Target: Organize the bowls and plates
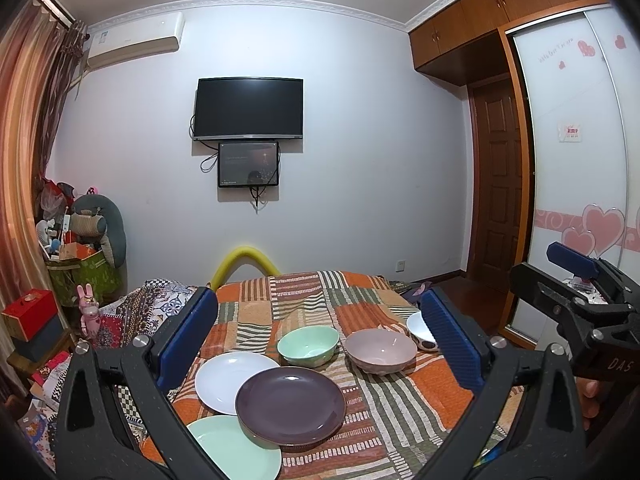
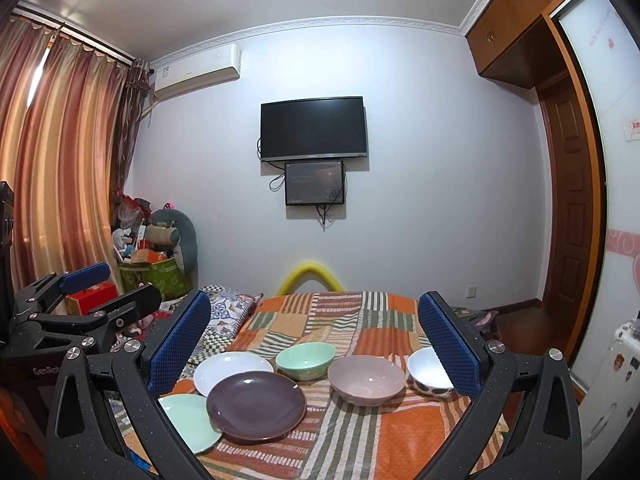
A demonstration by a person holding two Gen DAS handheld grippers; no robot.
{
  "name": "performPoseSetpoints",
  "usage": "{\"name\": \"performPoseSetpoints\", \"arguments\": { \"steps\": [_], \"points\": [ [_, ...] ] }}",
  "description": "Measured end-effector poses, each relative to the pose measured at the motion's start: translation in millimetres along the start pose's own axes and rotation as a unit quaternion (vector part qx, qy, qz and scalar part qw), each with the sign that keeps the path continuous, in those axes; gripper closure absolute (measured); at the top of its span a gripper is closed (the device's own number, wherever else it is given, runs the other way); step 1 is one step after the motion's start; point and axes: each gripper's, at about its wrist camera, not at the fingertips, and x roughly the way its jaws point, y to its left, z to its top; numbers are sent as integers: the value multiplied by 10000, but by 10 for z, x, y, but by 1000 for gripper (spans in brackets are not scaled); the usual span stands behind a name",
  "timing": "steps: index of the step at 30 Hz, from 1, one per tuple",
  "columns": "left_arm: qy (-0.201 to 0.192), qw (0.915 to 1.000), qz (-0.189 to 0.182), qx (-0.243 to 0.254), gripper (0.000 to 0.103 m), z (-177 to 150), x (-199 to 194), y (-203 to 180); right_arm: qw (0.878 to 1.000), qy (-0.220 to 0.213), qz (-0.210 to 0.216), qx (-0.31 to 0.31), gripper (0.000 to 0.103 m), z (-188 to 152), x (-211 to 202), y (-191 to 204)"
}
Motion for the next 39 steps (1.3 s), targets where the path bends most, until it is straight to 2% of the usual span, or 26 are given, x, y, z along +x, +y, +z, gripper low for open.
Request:
{"name": "performPoseSetpoints", "arguments": {
  "steps": [11, 16, 23, 29, 31, 33, 37, 39],
  "points": [
    [49, 10000, -41, -44, 0, -2, 14, 32, 10000, 6, 29, -3, 0, -20, 16, 14],
    [204, 9998, -53, -45, 0, -37, 100, 65, 10000, 51, 73, 0, 0, -76, 75, 37],
    [537, 9985, -64, -53, 0, -196, 313, 169, 9984, 513, 238, 94, 0, -248, 334, 29],
    [1105, 9932, -23, -371, 0, -444, 633, 427, 9945, 971, 315, 222, 1, -476, 596, -15],
    [1294, 9903, 11, -501, 2, -540, 748, 548, 9922, 1174, 348, 242, 6, -558, 685, -27],
    [1489, 9872, 96, -561, 17, -632, 859, 645, 9889, 1409, 379, 282, 11, -629, 805, -49],
    [1931, 9790, 211, -623, 25, -857, 1125, 835, 9815, 1824, 418, 405, 19, -783, 1013, -81],
    [2167, 9739, 244, -633, 33, -989, 1262, 933, 9775, 2026, 411, 424, 22, -860, 1121, -71]
  ]
}}
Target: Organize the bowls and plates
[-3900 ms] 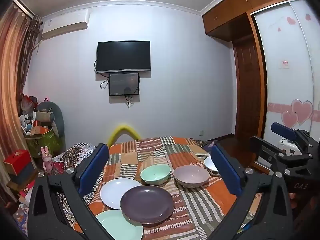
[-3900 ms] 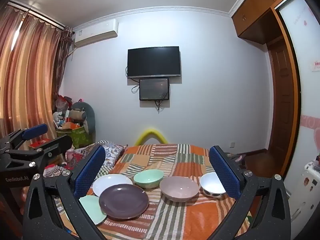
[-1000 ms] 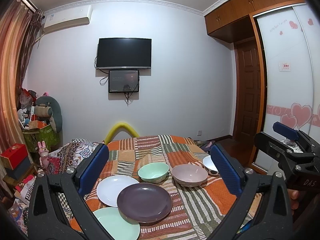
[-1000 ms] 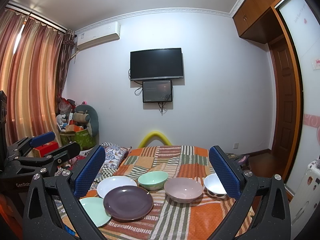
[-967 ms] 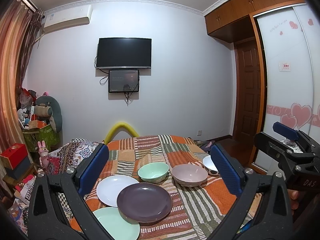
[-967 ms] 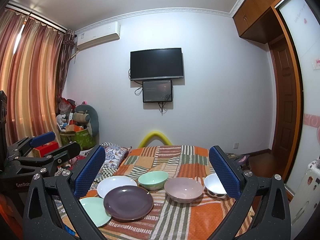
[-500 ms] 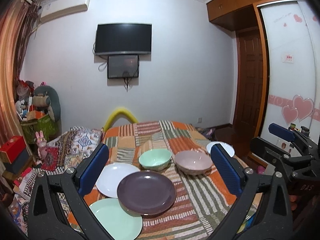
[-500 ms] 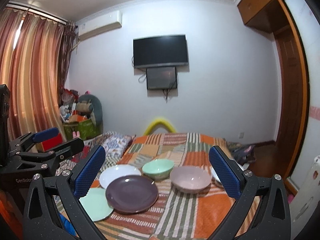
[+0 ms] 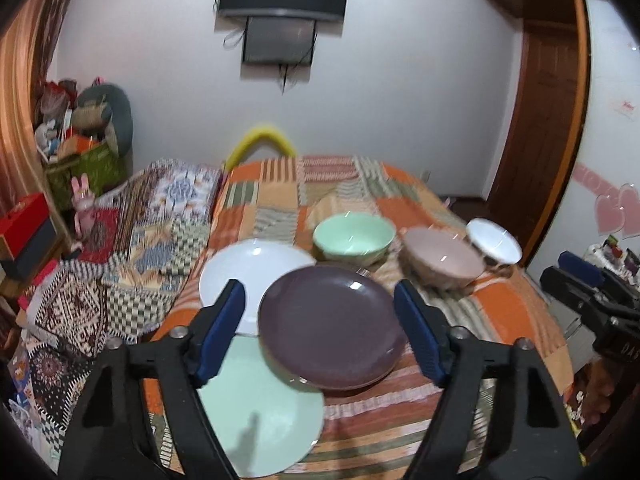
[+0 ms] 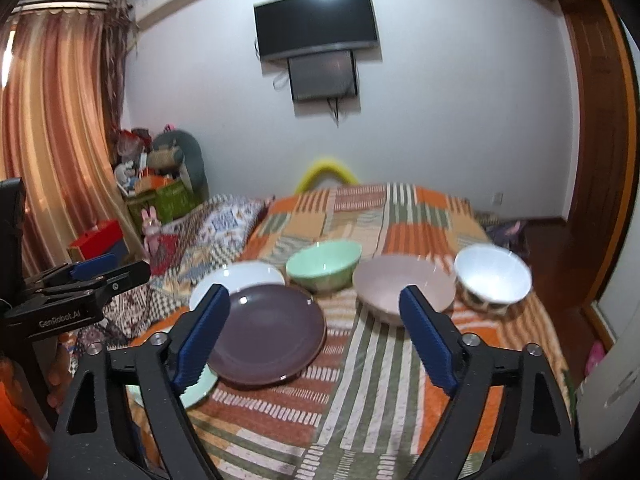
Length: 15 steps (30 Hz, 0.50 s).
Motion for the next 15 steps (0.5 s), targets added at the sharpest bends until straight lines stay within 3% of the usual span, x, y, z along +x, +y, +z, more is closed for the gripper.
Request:
{"name": "performPoseSetpoints", "arguments": {
  "steps": [6, 15],
  "points": [
    [653, 9976, 140, -196, 48, -149, 554, 322, 9986, 516, -44, 69, 38, -95, 389, -54],
    [1075, 9934, 311, -241, 49, -248, 1161, 634, 9924, 1229, 56, 61, 51, -242, 966, -48]
  ]
}}
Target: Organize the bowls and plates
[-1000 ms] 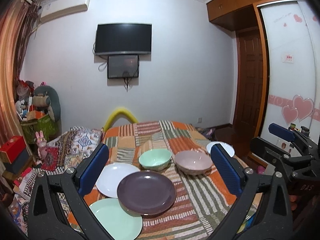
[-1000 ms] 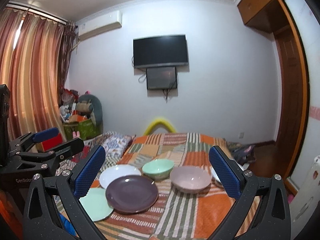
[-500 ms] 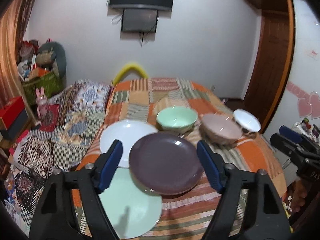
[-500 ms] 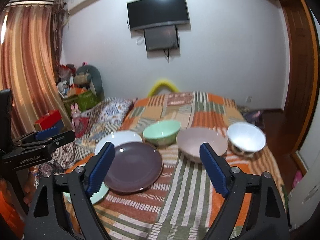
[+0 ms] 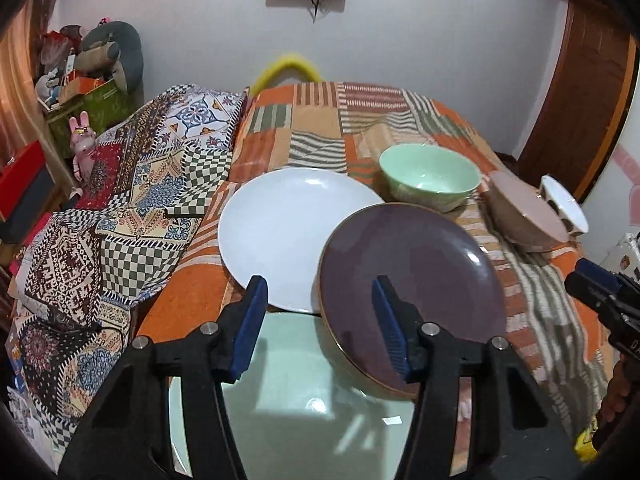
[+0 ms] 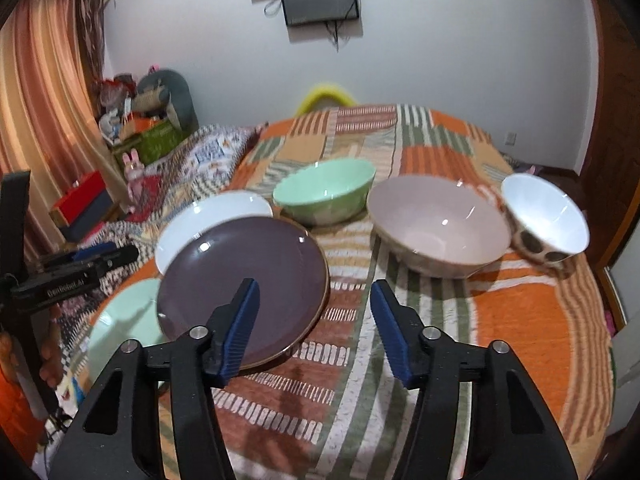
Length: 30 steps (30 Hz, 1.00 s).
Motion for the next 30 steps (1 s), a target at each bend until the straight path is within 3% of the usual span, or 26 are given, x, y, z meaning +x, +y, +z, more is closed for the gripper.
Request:
{"name": "performPoseSetpoints", "arguments": {
  "steps": [4, 6, 7, 13, 16, 22, 30],
  "points": [
    [111, 9999, -61, 52, 51, 42, 212, 16, 9993, 350, 84, 64, 64, -18, 257, -23],
    [258, 9995, -151, 91, 71, 69, 342, 28, 9987, 491, 98, 76, 69, -22, 352, -36],
    [329, 9993, -151, 107, 73, 75, 395, 23, 9983, 566, 123, 90, 70, -20, 402, -39],
    [456, 9986, -273, 86, 77, 71, 590, 43, 9953, 922, 211, 187, 77, -38, 551, -84],
    [582, 9976, -379, 6, 85, 62, 670, 65, 9933, 1097, 263, 232, 82, -42, 633, -95],
    [606, 9964, -586, -107, 91, 61, 717, 78, 9909, 1265, 346, 317, 83, -54, 719, -118],
    [687, 9968, -386, 96, 91, 67, 699, -23, 9889, 1229, 519, 658, 86, -69, 690, -199]
  ]
}}
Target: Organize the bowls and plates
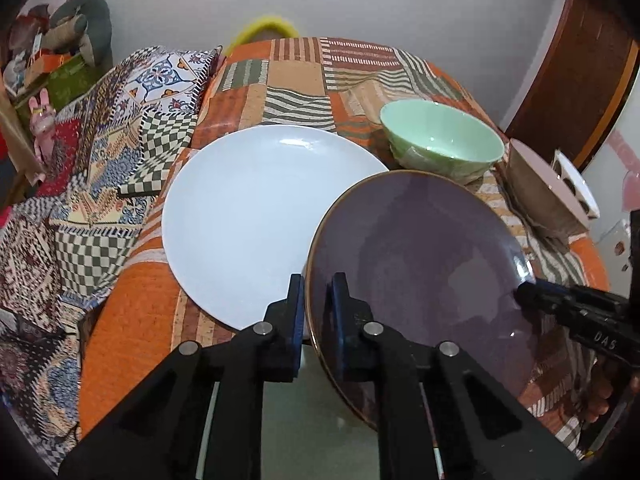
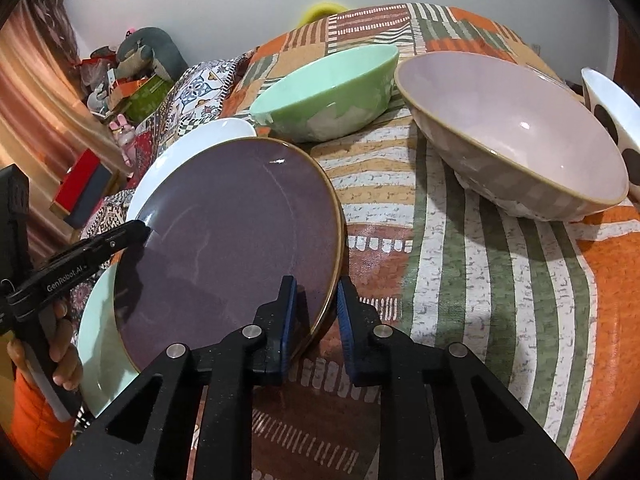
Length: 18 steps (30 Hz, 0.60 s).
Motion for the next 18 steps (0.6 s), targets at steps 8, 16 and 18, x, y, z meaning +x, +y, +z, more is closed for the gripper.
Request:
{"name": "performPoseSetpoints", "arguments": {
  "steps": [8, 16, 18],
  "points": [
    [29, 9999, -111, 0, 91, -65, -117, -50, 9996, -231, -111, -145, 89, -42, -219, 51],
    [-237, 9993, -240, 143, 91, -120, -481, -272, 9986, -479, -146, -148, 89, -78, -560, 77],
    [-284, 9990, -287, 190, 91, -150, -572, -360, 9981, -575, -170, -150, 89, -97, -681, 74]
  ]
}}
